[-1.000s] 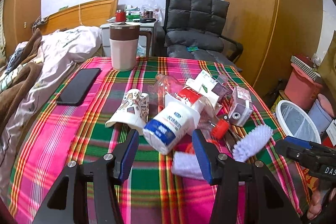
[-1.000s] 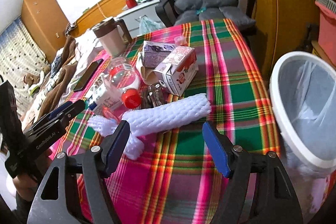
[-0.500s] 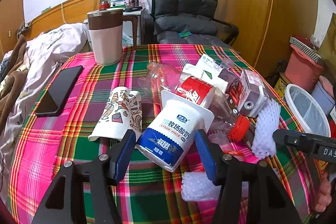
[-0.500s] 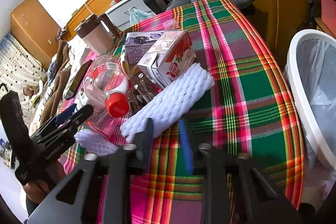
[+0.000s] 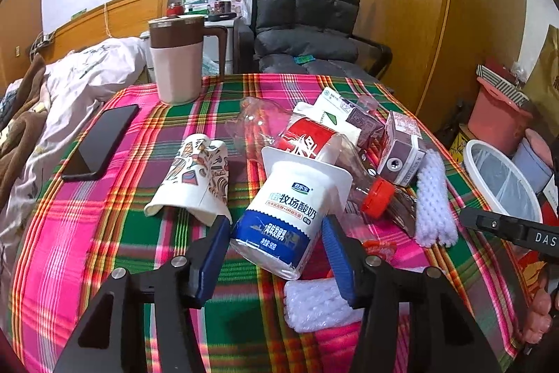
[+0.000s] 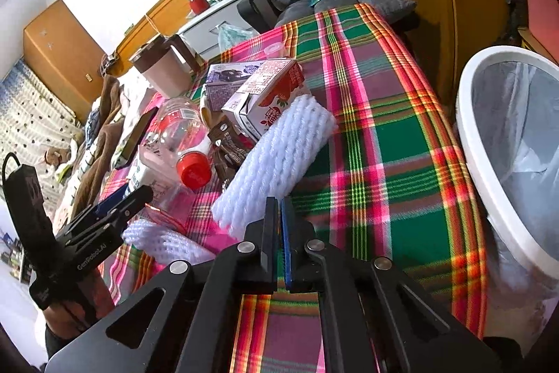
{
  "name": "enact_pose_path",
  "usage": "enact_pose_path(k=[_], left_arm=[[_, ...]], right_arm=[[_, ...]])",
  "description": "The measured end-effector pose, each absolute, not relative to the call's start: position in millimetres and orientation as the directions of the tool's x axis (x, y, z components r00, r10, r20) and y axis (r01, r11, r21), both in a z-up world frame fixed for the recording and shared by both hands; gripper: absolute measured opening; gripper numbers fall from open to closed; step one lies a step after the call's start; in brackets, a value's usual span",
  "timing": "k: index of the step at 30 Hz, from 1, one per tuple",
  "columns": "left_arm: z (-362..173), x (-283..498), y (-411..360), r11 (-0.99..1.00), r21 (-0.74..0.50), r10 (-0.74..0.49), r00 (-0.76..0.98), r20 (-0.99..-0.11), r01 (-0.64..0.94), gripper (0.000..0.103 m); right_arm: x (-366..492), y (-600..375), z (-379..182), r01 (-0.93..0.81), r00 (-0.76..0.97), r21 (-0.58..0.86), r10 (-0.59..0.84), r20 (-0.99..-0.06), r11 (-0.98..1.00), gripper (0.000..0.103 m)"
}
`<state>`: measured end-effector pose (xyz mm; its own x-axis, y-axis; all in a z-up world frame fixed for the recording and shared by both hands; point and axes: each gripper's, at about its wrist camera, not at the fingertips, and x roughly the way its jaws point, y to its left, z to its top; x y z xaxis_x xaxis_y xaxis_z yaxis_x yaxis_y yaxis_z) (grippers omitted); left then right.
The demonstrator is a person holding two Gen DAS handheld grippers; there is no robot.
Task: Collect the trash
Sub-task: 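Carry the foam sleeve with the right tool over the white bin and release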
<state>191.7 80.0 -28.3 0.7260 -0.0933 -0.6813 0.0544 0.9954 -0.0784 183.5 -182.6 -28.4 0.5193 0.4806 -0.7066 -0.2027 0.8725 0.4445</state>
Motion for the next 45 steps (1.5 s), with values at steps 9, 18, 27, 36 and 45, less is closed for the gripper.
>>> enact_pose_path(k=[9,18,27,36,45], left_arm=[[-20,167,87,0.995,-0.096,-0.073,0.740,-0.669,0.011,0.054],[-14,163,96,0.995,-0.101,-0.051,0.753,-0.656,-0.020,0.054],[-6,155,93,0.994,-0.102,-0.042,0.763,-0.645,-0.032,0.054],[14,142,76,0.994,-0.106,-0.057,0.783,-0.619,-0.012,0.054],[25,143,19,0.987,-0.128,-0.154,0.773,-0.615,0.095,0.054]], right_arm=[[199,-185,-31,-0.155,0.502,0.573,0.563,-0.656,0.805,0.046],[220,-169,-48,-0.125,0.451,0.582,0.569,-0.688,0.803,0.047],[215,-173,-38,-0.181,0.479,0.555,0.566,-0.671,0.812,0.015],[192,-191,-17,-0.232,0.527,0.514,0.551,-0.647,0.826,0.015],[168,-236,-9,-0.189,0.576,0.507,0.513,-0.637,0.841,0.015]])
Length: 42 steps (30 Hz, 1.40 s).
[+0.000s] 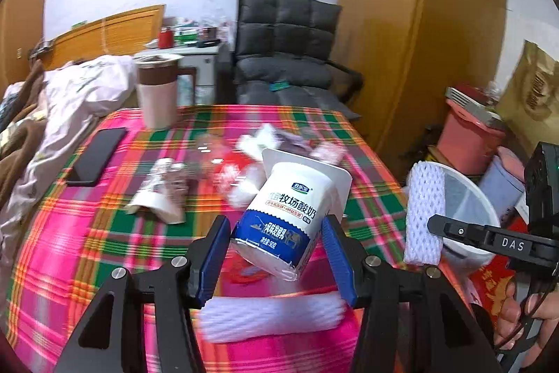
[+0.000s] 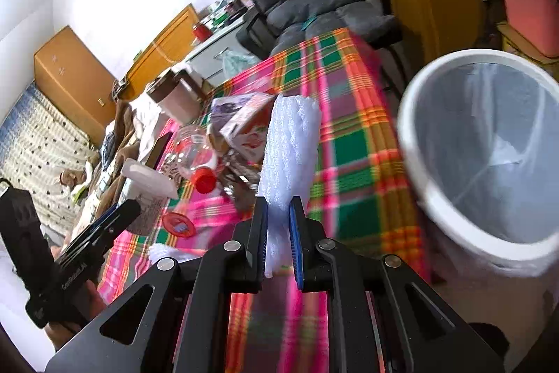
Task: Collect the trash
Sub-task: 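Carry the foam sleeve with the right tool over the white bin and release, then move the right tool back to the table and grasp the second white foam sleeve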
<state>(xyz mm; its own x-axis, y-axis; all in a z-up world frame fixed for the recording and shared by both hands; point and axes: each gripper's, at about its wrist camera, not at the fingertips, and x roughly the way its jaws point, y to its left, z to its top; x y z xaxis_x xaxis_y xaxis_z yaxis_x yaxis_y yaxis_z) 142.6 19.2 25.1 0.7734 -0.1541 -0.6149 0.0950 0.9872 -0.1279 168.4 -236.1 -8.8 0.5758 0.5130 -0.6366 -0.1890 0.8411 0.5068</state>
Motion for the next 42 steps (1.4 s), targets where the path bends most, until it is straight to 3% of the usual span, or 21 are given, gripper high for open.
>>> enact_pose_path(k=[14,30,33,35,36,42], left_arm=[[24,175,-111,0.930,-0.143,-0.350,0.701,-0.621,0.338,0.054],[-10,217,-199,0.860,-0.173,-0.457,0.575,-0.679,0.480,0.054],[-12,219,-206,0.850,-0.179,-0.471,0.563,-0.679,0.496,0.054],[-11,218,-207,0.843,-0.186,-0.483,0.558,-0.675,0.504,0.054],[-10,217,-207,0.842,-0.187,-0.485,0.558,-0.673,0.506,0.054],[-7,212,-198,0.848,-0.204,-0.486,0.564,-0.668,0.489,0.054]], right_arm=[[159,-318,-2,-0.030,0.691,0.423,0.325,-0.646,0.906,0.015],[163,-362,-18,0.060,0.664,0.335,0.213,-0.717,0.940,0.016],[164,-365,-20,0.059,0.659,0.337,0.217,-0.720,0.940,0.020],[164,-368,-21,0.069,0.661,0.331,0.206,-0.721,0.941,0.038],[164,-369,-21,0.069,0.662,0.334,0.207,-0.720,0.940,0.041],[160,-369,-18,0.057,0.671,0.330,0.208,-0.711,0.942,0.042]])
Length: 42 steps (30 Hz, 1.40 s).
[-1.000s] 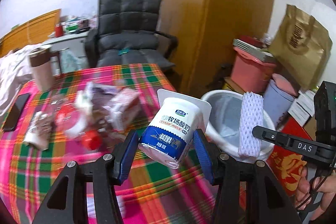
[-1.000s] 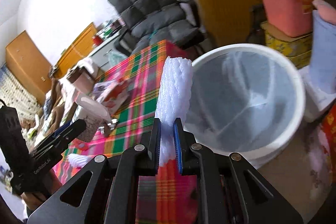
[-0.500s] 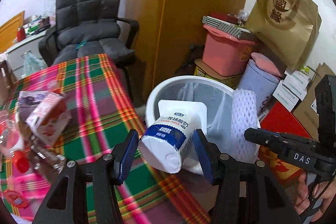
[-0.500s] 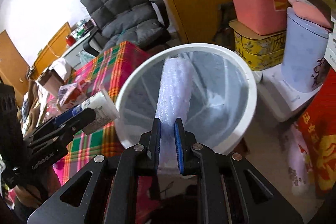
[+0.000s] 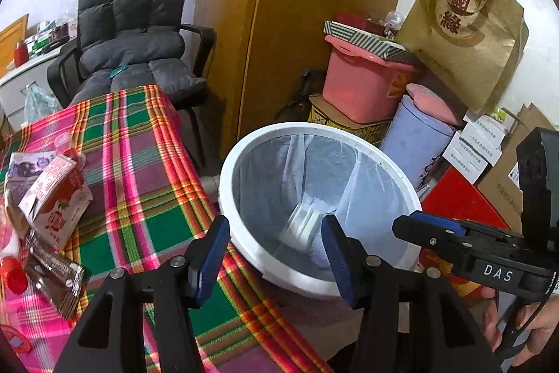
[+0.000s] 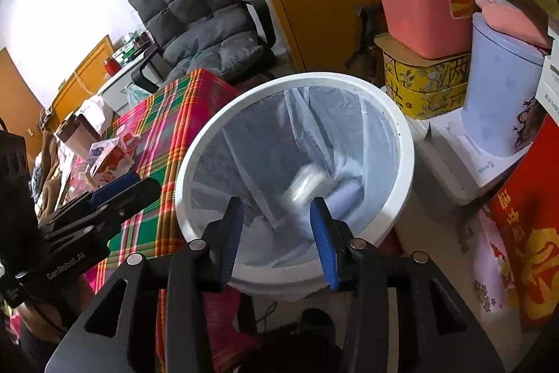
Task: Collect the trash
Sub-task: 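Move the right tool back to the table and grasp the second white foam sleeve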
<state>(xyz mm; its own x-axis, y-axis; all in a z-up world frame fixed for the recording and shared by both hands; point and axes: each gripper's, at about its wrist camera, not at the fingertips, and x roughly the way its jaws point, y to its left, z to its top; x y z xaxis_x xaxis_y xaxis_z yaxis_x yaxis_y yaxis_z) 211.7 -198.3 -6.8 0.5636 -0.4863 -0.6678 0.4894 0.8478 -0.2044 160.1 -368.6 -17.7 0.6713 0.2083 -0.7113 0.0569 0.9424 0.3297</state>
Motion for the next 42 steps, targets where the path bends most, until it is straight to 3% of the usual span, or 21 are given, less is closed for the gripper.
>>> enact_pose_path(k=[10,25,42], left_arm=[[8,185,-157,0.881,-0.216,-0.453,0.617,-0.644,0.422,0.054],[6,122,-60,0.961,-0.166,-0.275,0.714,-0.644,0.221,0.054],[-15,91,17,0.983,-0.183,-0.142,0.719,-0.681,0.021,0.054]], right_arm=[[140,-350,-3,-0.020,0.704,0.336,0.251,-0.664,0.942,0.042],[115,-277,7,-0.246,0.688,0.328,0.403,-0.604,0.912,0.042],[109,-218,7,-0.395,0.615,0.299,0.492,-0.617,0.869,0.043]])
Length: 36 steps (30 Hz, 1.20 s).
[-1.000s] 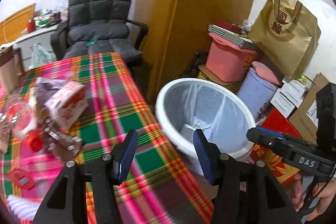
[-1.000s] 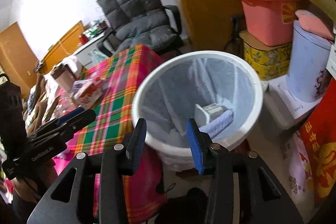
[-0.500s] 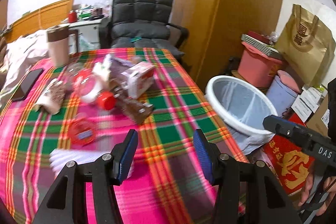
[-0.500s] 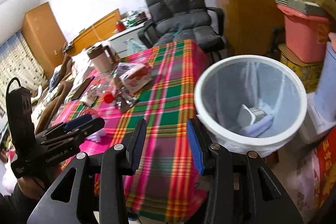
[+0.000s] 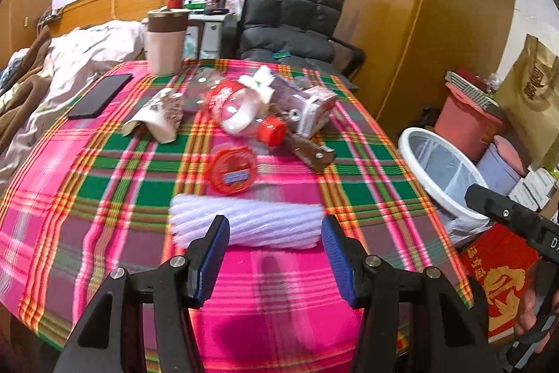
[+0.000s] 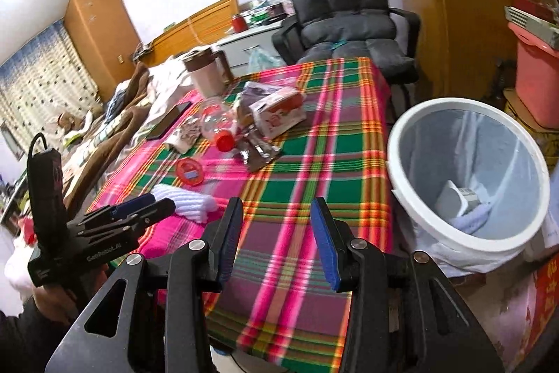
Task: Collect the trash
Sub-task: 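Move the right tool back to the table and grasp the second white foam sleeve, then lift the foam sleeve with the right tool while the left tool grasps the red-lidded cup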
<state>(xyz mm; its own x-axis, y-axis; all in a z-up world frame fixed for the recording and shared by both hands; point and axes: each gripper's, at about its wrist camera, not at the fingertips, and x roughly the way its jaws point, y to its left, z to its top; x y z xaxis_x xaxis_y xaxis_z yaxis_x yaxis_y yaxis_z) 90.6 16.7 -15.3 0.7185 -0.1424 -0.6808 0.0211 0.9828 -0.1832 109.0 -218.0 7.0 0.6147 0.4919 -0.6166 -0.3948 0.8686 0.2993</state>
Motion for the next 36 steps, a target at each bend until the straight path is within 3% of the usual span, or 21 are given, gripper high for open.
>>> enact_pose_path(k=[17,21,30,32,36], left_arm=[[-17,82,75,0.975,-0.198,-0.064,0.733,-0.677,-0.098,0.054],[-20,81,87,0.972,-0.211,-0.065,0.733,-0.677,-0.108,0.054],[-23,82,108,0.964,-0.239,-0.076,0.736,-0.672,-0.119,0.054],[-23,81,110,0.962,-0.245,-0.080,0.737,-0.671,-0.119,0.054],[-22,80,109,0.961,-0.249,-0.082,0.739,-0.669,-0.119,0.054]], right_arm=[[125,-134,-6,-0.612,0.478,0.219,0.576,-0.663,0.760,0.044],[131,-118,-11,-0.653,0.449,0.196,0.582,-0.678,0.731,0.054],[141,-94,-39,-0.715,0.356,0.152,0.543,-0.760,0.682,0.054],[138,-98,-37,-0.715,0.342,0.181,0.564,-0.752,0.675,0.035],[126,-111,-29,-0.713,0.360,0.176,0.569,-0.739,0.679,0.024]])
